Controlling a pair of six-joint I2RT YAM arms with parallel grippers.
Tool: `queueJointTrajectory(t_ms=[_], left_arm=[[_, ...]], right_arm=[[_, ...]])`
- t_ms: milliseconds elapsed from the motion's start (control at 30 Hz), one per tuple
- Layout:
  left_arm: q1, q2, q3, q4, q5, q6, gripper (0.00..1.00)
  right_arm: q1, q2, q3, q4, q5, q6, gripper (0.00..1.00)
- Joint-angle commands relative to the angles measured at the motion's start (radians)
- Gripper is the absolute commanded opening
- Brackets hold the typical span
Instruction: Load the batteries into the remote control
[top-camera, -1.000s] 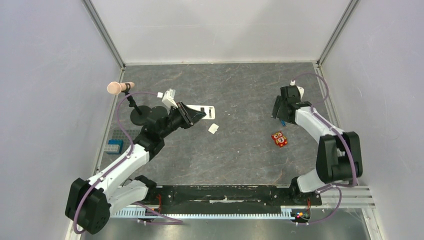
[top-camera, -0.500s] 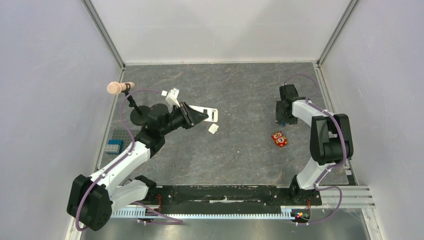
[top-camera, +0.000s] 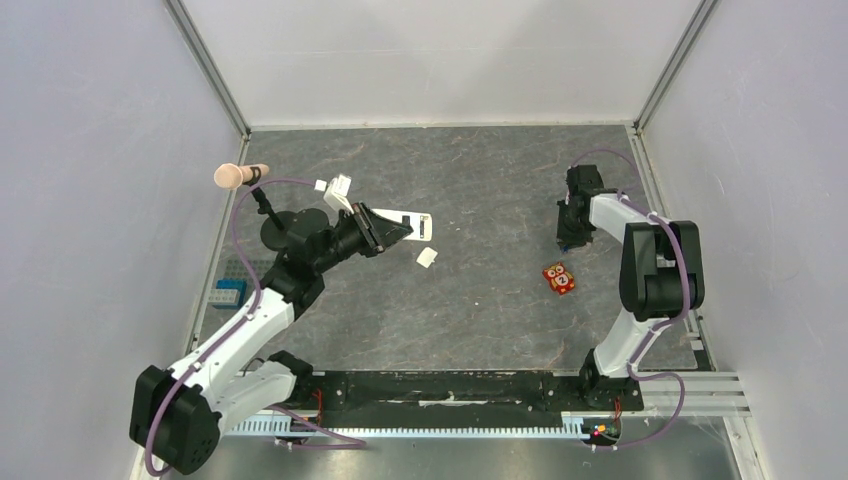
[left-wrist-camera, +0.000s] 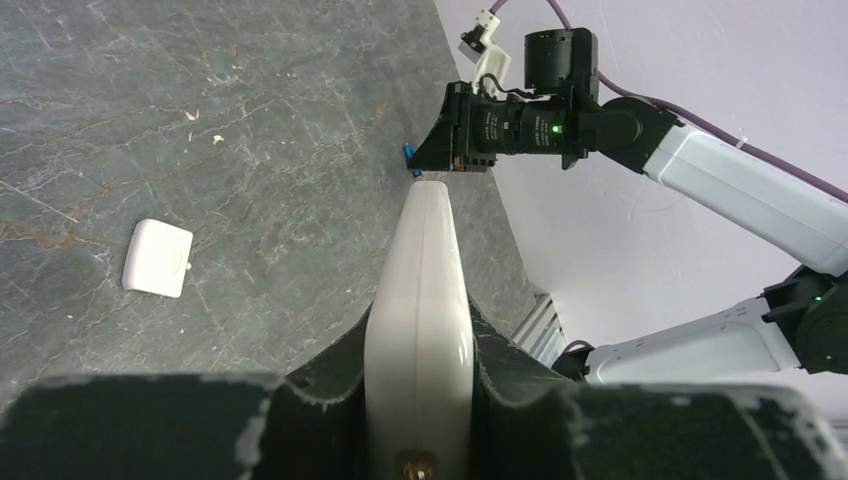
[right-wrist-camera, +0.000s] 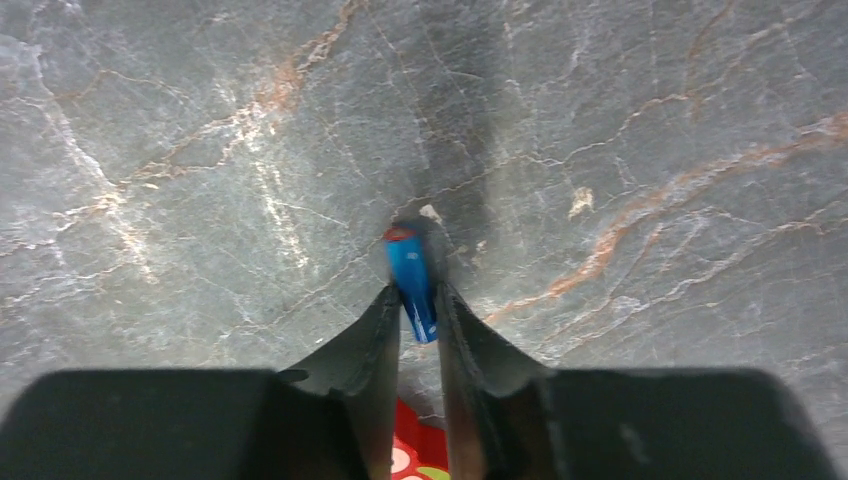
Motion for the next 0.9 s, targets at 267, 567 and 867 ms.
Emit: queueJointTrajectory(t_ms=[267,567,867], left_arm=[[0.006,-0.053,0.017,0.048,0.0,-0.008,0.02],[0.006,-0.009,-0.029,0.121,0.002,-0.008,0.02],[0.006,0.117,-0.053,0.307,0.022,-0.046,0.02]], right_arm=[[0.014,0.0,-0.015,0.043,-0.101,0.046,0.0],[0.252,-0.306,-0.117,0.221,-0.554,0.208,0.0],[0.361,-0.662,-0.326,0.571,-0.85,0.19,0.01]])
